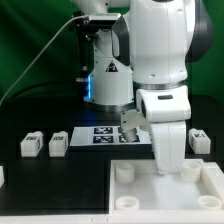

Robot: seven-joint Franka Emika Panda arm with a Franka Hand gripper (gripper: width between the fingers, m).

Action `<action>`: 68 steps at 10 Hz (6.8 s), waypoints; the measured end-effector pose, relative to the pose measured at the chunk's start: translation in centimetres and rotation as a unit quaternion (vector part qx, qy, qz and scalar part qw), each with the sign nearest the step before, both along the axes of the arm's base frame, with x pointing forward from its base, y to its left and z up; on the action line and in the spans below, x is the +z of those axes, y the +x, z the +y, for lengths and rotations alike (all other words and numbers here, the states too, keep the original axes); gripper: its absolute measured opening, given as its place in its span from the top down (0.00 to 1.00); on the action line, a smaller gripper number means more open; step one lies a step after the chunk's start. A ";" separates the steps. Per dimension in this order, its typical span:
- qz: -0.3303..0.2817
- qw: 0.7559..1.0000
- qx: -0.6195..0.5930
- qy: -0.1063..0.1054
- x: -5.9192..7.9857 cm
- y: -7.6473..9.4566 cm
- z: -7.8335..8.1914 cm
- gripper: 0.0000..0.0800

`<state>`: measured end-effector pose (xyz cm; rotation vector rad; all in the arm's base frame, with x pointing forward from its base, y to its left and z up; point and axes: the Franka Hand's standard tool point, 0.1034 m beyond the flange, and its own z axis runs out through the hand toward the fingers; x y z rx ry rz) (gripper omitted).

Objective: Assemble one leg

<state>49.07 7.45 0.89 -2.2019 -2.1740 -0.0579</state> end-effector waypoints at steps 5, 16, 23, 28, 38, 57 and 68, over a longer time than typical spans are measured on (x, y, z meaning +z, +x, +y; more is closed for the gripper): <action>0.000 1.000 -0.002 0.000 0.0 0.0 -0.1 0.54; -0.007 0.997 -0.072 -0.001 1.1 0.0 0.3 0.19; -0.016 0.924 -0.382 0.019 5.9 -0.1 5.9 0.19; 0.021 0.782 -0.622 0.033 6.0 -1.8 9.8 0.19; 0.231 0.694 -0.646 -0.218 4.0 -6.4 11.1 0.19; 0.345 0.638 -0.572 -0.382 -0.1 -10.1 11.8 0.33; 0.347 0.656 -0.569 -0.354 1.6 -7.8 10.6 0.63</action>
Offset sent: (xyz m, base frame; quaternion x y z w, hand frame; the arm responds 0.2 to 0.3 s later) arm 0.0000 0.0000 0.0000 0.0000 0.0000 0.0000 1.0000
